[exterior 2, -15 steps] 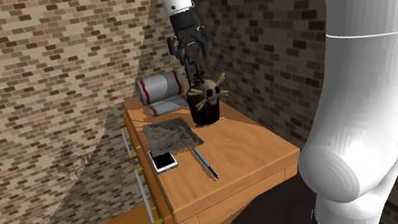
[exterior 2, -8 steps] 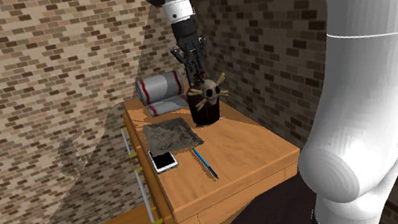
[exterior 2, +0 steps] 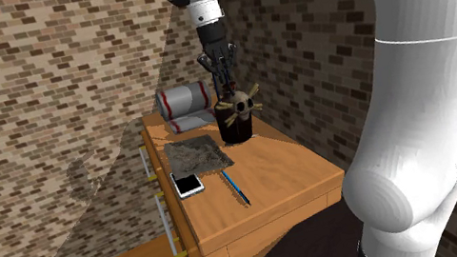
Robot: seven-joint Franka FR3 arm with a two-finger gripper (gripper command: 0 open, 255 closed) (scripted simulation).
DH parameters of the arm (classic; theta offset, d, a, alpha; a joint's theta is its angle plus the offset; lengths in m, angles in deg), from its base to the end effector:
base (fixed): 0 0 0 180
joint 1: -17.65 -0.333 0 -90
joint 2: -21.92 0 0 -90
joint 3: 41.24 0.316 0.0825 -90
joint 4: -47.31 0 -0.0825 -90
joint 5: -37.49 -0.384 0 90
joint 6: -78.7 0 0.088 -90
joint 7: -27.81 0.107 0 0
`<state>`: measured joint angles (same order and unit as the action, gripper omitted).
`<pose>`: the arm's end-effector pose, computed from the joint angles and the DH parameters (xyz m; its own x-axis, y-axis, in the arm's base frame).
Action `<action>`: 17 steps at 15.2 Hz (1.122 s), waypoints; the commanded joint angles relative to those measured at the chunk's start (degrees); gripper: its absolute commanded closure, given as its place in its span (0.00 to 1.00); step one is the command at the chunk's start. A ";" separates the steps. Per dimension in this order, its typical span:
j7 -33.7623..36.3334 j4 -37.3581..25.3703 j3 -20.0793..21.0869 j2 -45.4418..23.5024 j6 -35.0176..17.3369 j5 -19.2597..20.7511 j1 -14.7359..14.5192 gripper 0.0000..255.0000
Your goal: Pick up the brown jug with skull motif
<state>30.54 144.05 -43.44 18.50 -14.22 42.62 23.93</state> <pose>0.5601 -0.0922 0.5402 0.9744 -0.1889 -0.1217 -0.1778 -0.9794 0.0962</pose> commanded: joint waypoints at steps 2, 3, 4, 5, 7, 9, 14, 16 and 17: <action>-0.11 -1.70 0.03 -0.19 1.55 -0.05 -0.04 1.00; -0.17 -2.57 0.03 -0.27 2.34 -0.05 -0.04 1.00; -0.24 -3.45 0.04 -0.35 3.13 -0.06 -0.05 1.00; -0.30 -4.34 0.04 -0.45 3.93 -0.06 -0.05 1.00; -0.43 -6.19 0.04 -0.69 5.53 -0.07 -0.06 1.00; -0.56 -8.13 0.04 -0.98 7.16 -0.07 -0.07 1.00; -0.92 -13.39 0.05 -2.03 11.37 -0.07 -0.09 1.00; -1.00 -14.68 0.05 -2.33 12.36 -0.07 -0.09 1.00; -1.00 -14.69 0.05 -2.33 12.36 -0.07 -0.09 1.00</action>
